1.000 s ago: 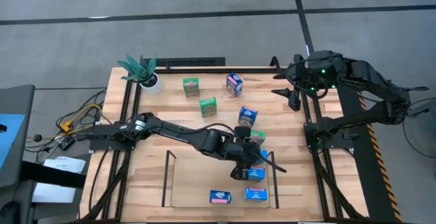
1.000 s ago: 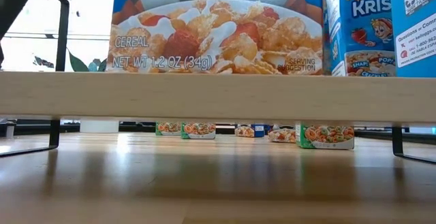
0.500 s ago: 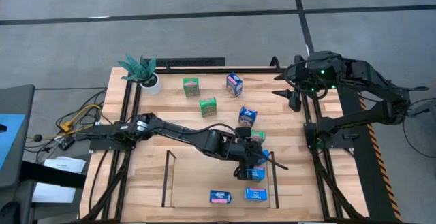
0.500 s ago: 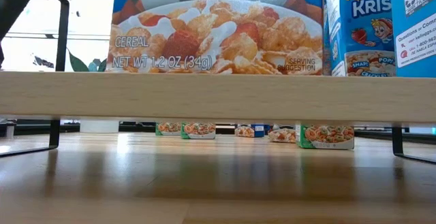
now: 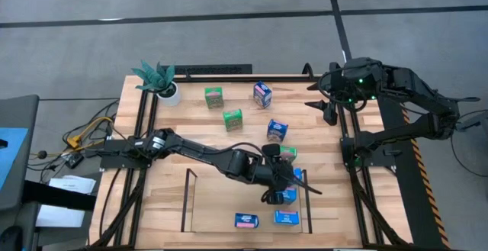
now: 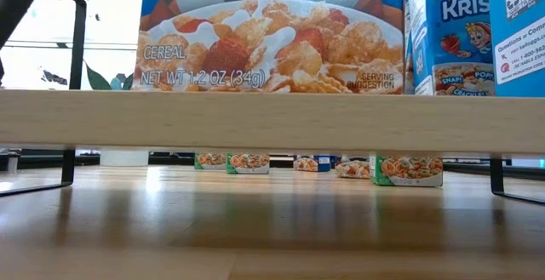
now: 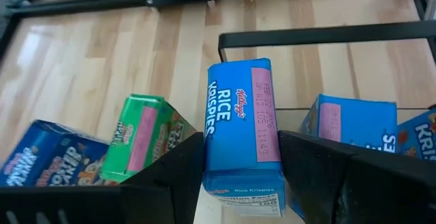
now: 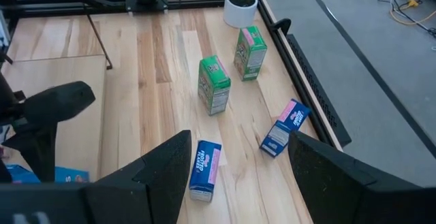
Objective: Stack cereal on shelf
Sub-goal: Put the light blue cereal box on the shelf aligned with the other light blue cereal box
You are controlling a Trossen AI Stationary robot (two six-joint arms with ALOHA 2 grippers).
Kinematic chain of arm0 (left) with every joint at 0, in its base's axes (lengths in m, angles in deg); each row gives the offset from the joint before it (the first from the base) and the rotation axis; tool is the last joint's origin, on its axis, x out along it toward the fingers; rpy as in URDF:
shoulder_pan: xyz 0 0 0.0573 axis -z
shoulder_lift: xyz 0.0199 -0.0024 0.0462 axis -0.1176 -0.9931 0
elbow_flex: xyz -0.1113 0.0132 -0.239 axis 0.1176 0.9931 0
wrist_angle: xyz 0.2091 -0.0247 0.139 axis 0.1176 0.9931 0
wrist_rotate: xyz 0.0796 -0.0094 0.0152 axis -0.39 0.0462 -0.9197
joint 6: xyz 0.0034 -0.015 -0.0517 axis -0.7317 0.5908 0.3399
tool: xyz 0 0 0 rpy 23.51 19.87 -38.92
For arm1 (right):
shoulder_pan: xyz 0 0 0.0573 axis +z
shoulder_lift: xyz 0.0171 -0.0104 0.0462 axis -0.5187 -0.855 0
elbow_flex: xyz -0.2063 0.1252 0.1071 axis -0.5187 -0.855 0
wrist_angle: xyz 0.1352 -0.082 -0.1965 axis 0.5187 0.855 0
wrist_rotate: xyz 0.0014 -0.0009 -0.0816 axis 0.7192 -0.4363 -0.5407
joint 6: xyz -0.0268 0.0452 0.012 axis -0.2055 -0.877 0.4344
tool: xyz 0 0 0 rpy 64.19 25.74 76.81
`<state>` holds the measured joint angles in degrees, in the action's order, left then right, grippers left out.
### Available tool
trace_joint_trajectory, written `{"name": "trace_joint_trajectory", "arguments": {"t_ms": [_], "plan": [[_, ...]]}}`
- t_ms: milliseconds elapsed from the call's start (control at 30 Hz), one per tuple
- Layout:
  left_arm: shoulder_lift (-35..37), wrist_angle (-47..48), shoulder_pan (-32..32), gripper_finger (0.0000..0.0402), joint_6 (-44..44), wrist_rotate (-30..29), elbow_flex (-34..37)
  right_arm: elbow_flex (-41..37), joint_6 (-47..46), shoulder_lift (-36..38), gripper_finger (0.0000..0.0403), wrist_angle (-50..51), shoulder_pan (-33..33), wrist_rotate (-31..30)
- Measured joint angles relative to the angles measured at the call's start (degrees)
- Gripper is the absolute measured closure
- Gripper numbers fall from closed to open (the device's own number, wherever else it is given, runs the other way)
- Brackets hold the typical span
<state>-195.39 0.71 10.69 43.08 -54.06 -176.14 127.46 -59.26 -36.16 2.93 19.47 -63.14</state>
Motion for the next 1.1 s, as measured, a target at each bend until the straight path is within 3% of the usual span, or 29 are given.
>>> {"name": "trace_joint_trajectory", "arguments": {"t_ms": [267, 1100], "plan": [[0.09, -4.14, 0.23, 0.0229, 0.28, -0.68, 3.70, 0.00, 0.00, 0.00, 0.0132, 0.21, 0.01, 0.05], [0.09, -2.65, 0.58, 0.0229, 3.19, -0.34, 3.67, -0.02, 0.04, 0.00, 0.0132, 0.55, 0.02, 0.20]]}}
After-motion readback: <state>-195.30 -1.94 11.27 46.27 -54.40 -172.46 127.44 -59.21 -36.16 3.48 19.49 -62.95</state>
